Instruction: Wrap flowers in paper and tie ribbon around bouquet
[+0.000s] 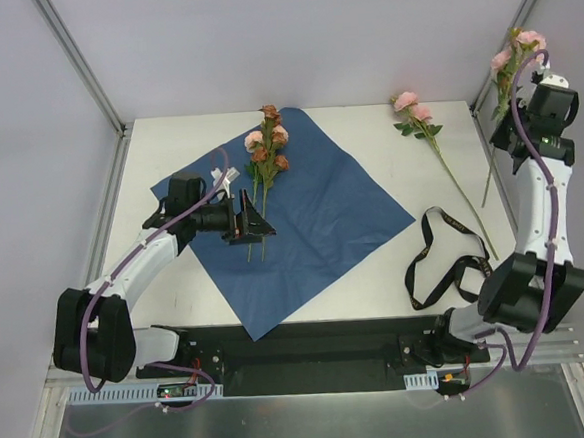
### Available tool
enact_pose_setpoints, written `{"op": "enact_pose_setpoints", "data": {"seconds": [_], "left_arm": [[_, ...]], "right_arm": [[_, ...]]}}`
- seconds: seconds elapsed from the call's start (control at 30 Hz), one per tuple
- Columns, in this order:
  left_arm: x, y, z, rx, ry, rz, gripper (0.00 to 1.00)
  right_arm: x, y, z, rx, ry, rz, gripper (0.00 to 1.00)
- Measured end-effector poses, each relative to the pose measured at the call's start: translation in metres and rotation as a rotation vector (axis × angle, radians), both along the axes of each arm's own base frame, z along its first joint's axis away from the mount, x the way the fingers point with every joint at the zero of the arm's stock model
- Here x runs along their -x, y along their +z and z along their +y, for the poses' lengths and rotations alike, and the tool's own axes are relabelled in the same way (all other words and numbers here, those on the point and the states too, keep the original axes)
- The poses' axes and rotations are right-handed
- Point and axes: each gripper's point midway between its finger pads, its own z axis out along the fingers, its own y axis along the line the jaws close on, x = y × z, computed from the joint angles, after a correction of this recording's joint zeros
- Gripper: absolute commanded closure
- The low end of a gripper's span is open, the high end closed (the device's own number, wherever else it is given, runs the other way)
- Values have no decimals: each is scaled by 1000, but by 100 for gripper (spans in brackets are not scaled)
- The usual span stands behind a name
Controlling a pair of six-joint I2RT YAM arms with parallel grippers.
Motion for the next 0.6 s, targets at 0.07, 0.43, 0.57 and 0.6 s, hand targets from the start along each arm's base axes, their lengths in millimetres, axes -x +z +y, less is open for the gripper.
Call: {"op": "enact_pose_setpoints", "data": {"seconds": [0.07, 0.43, 0.57, 0.6], "left_arm": [[1, -2, 1, -6, 3, 9, 20], [-6, 12, 32, -54, 127, -55, 20], [-15, 6, 54, -93, 198, -60, 20], [-16, 3, 58, -107, 213, -57, 20]], "right_arm": [[4, 8, 24, -70, 30, -61, 99], [17, -66, 277, -451, 386, -52, 100], [14, -88, 347, -518, 425, -51, 100], [13, -96, 363, -532, 427, -50, 100]]}}
